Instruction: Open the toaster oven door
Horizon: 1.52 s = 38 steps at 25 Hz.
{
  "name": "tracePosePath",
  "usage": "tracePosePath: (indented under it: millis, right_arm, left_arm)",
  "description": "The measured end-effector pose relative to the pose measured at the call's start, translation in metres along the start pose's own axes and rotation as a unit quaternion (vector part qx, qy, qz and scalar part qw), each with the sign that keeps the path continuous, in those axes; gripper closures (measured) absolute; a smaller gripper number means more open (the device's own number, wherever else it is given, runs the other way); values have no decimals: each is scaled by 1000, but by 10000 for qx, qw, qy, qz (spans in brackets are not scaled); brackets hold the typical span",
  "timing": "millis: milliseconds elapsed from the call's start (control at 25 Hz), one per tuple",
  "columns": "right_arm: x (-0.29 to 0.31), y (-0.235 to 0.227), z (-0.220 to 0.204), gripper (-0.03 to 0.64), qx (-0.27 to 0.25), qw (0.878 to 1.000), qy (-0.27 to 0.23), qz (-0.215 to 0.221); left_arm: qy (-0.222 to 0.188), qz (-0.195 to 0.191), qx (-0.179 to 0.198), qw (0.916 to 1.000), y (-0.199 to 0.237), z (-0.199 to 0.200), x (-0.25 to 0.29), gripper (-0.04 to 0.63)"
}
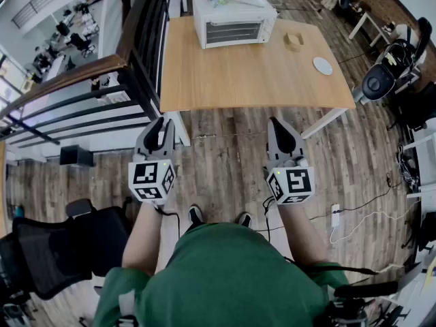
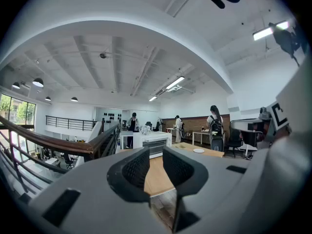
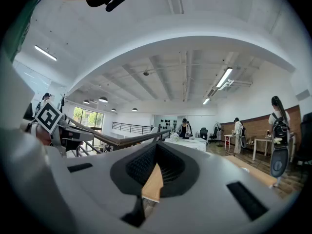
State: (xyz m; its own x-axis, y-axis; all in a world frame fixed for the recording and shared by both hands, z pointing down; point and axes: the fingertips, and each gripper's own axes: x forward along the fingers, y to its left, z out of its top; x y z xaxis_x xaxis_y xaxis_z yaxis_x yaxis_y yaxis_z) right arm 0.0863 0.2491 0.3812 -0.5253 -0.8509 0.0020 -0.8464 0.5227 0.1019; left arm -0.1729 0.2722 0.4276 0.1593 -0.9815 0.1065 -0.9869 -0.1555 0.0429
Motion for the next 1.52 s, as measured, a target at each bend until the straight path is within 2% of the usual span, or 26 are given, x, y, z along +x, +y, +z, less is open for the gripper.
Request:
tracePosePath:
  millis: [200,400,480,560,600,680,760,1040,1200,1360,1520]
  right_arm:
    - [3,18,6,601,132,9998,-154,-35]
    - [17,40,25,601,335,9980,-523,-96]
    - [22,57,32,601,58,9984,-554,41]
    - [24,77,37,601,-438,9976,-466,258]
    - [25,83,40,601,-715,9961,-463,232]
    - [29,81,41,601,-1172,9920,-449,-134]
    - [35,72,31,601,-1183,9918,-247,-426]
    - [71,14,-2,601,-159,9961,111,-864]
    - [106,-27,-12,601,222,9972,16,-715]
    - [140,-72,-14,601,279,9986,-7,-458]
    - [176,-122,-25,601,374,9984,171,-387]
  left_arm:
    - [14,-93,-9,10000,16,0,-3,500]
    - [-18,-269,-37,9996,44,4,-7,500]
    - [-27,-386,-73,9992,54,2,-4,500]
    - [-10,-526,-92,9986,61,-2,1,500]
    - [-5,-596,-94,9982,63,-3,5,500]
    - [6,-708,-102,9974,64,-4,14,500]
    - [17,-789,-145,9968,63,-5,23,500]
    - [4,-891,-203,9958,58,-2,68,500]
    - [-38,-754,-141,9970,51,14,107,500]
    - [-13,-532,-120,9985,34,26,152,500]
    - [-12,-346,15,9994,13,36,195,500]
